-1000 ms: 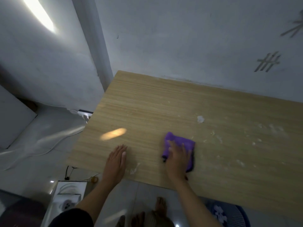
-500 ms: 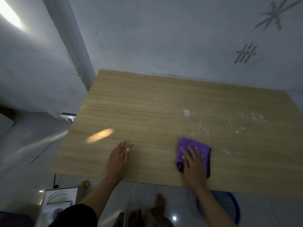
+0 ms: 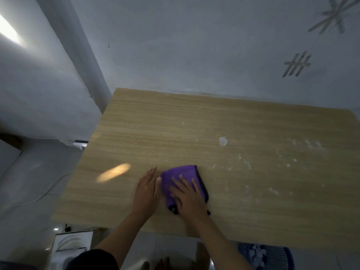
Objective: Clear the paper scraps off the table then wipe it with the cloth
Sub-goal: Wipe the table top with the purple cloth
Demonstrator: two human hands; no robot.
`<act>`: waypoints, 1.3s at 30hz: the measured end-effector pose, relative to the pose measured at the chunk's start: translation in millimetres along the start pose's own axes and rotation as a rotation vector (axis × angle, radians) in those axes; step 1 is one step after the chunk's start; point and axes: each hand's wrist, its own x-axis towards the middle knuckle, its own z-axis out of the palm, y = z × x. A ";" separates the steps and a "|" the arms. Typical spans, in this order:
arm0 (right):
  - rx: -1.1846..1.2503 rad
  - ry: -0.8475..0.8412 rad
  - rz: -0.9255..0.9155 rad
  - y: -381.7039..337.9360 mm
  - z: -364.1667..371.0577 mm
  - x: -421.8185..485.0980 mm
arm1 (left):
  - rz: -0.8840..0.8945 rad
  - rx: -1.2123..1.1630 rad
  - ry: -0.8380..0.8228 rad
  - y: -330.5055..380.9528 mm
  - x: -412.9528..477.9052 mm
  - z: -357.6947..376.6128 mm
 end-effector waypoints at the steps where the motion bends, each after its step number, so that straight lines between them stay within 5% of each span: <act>1: 0.018 0.009 0.051 16.4 -6.8 5.1 | 0.045 -0.012 0.036 8.4 3.9 2.7; 4: 0.253 -0.002 0.176 52.3 -32.0 23.9 | 0.187 -0.091 0.053 41.3 15.0 15.6; 6: 0.664 -0.023 0.290 58.5 -50.4 34.2 | 0.225 -0.126 -0.031 65.5 21.8 31.6; 9: 1.094 0.205 0.566 75.2 -71.9 32.1 | 0.258 -0.040 -0.087 86.7 24.1 69.2; 15: 0.880 0.526 0.637 138.6 -95.2 16.6 | 0.064 0.219 -0.030 67.3 43.0 92.6; 23: 0.670 0.432 0.539 225.7 -118.8 20.7 | -0.275 0.278 0.171 74.2 112.7 92.0; 26: 0.547 0.375 0.500 241.9 -112.3 18.9 | -0.252 0.203 0.138 111.3 137.1 122.5; 32: 0.487 0.410 0.499 239.6 -107.8 21.3 | 0.114 0.272 -0.131 188.7 166.3 192.1; 39: 0.505 0.559 0.616 250.9 -130.0 51.3 | -0.189 0.377 -0.128 216.8 183.8 205.6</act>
